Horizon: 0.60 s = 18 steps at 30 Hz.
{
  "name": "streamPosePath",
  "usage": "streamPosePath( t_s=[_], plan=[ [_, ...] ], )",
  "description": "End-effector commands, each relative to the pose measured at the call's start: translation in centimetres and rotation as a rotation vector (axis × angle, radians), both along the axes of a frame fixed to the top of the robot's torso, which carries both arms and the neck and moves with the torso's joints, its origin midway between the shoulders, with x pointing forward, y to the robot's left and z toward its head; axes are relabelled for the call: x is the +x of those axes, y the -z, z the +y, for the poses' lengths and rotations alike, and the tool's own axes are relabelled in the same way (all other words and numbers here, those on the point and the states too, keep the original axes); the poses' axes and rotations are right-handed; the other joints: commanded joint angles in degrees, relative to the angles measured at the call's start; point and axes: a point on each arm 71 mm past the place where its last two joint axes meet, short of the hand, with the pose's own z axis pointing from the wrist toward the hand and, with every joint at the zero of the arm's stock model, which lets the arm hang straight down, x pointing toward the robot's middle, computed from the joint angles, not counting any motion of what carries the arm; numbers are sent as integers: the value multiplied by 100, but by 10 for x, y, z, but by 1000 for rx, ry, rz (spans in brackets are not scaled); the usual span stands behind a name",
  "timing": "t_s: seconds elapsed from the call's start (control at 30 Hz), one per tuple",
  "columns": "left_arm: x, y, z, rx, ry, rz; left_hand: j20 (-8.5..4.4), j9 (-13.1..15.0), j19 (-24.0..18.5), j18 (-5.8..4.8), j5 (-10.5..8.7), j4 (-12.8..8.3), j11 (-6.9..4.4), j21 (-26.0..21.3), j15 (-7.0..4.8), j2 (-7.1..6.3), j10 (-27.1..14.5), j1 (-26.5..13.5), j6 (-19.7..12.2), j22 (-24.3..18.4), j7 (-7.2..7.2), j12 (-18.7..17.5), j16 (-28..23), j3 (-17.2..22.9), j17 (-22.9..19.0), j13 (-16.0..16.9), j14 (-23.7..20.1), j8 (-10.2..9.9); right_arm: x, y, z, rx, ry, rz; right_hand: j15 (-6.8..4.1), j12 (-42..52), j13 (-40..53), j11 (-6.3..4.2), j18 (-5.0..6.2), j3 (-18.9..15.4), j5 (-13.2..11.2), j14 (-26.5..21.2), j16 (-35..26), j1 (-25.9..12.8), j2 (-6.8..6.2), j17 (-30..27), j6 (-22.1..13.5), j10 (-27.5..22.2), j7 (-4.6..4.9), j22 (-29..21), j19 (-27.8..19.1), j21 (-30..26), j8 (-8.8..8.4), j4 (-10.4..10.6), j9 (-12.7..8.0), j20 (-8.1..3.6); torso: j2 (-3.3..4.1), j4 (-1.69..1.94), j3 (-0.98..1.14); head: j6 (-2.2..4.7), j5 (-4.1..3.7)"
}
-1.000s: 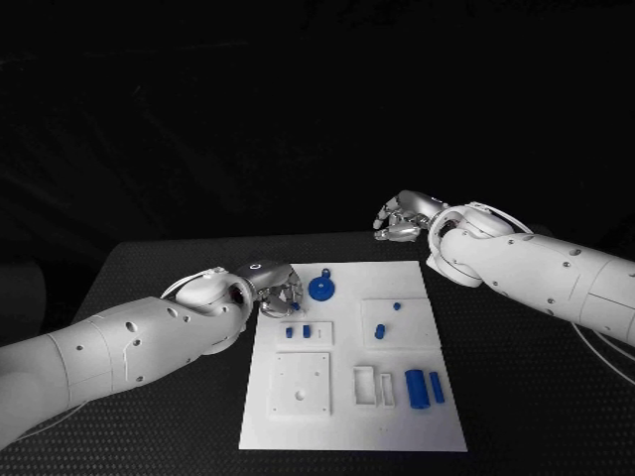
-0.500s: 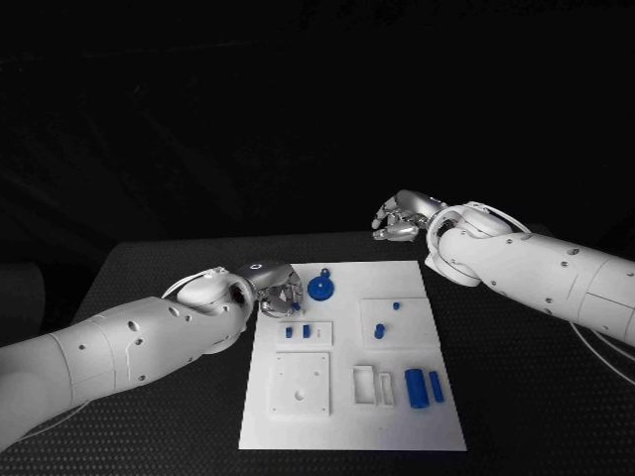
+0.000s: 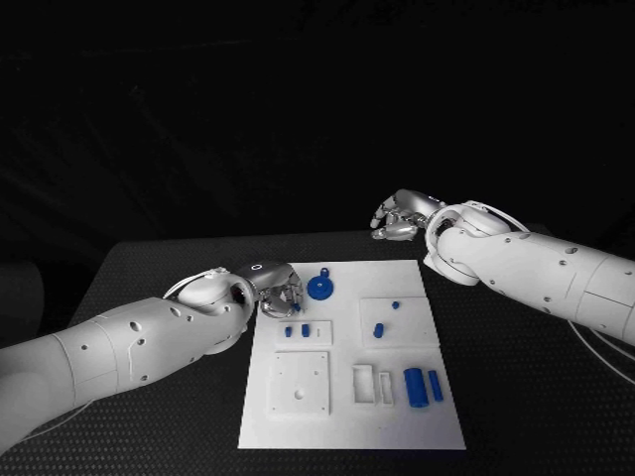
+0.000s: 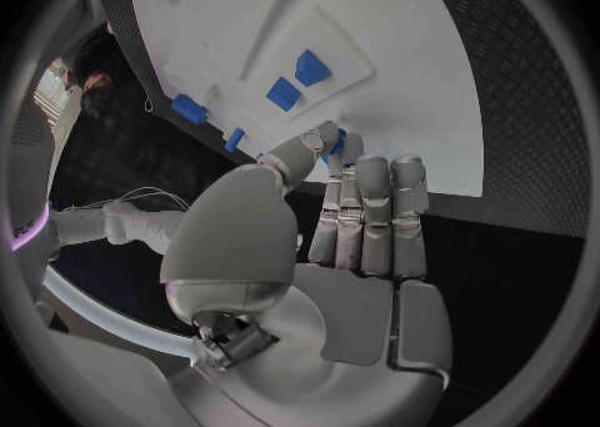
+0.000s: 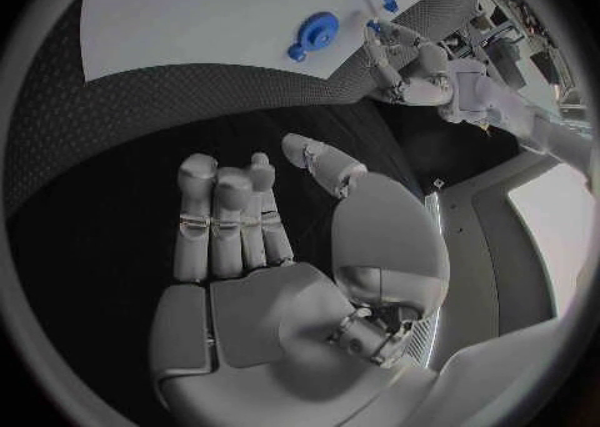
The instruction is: Assemble the parts on the task board
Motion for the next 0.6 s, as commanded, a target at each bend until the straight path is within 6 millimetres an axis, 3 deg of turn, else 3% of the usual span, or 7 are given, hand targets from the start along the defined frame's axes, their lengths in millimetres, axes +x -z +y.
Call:
streamPosePath(
  t_s=[0.03, 0.6],
  plan=[
    [-2, 4, -3, -6, 10, 16, -169, 4, 25, 235, 40, 11, -5, 33, -3, 64, 35, 6, 68, 87, 22, -24, 21, 38, -5, 0, 44, 28, 0, 0, 2, -1, -13, 2, -28, -33, -9, -17, 187, -13, 21, 0, -30, -39, 35, -6, -1, -14, 27, 30, -20, -30, 37, -16, 8, -6, 0, -2, 1, -3, -8],
    [-3, 7, -7, -6, 15, 18, -174, 0, 31, 234, 38, 14, -6, 37, -4, 69, 41, 3, 64, 89, 24, -31, 26, 41, -2, -1, 50, 25, 0, 0, 2, -1, -13, 2, -28, -31, -15, -17, 187, -13, 23, 1, -30, -37, 36, -8, -2, -13, 27, 32, -17, -33, 38, -19, 11, -6, -2, -2, 6, -10, -18]
  ],
)
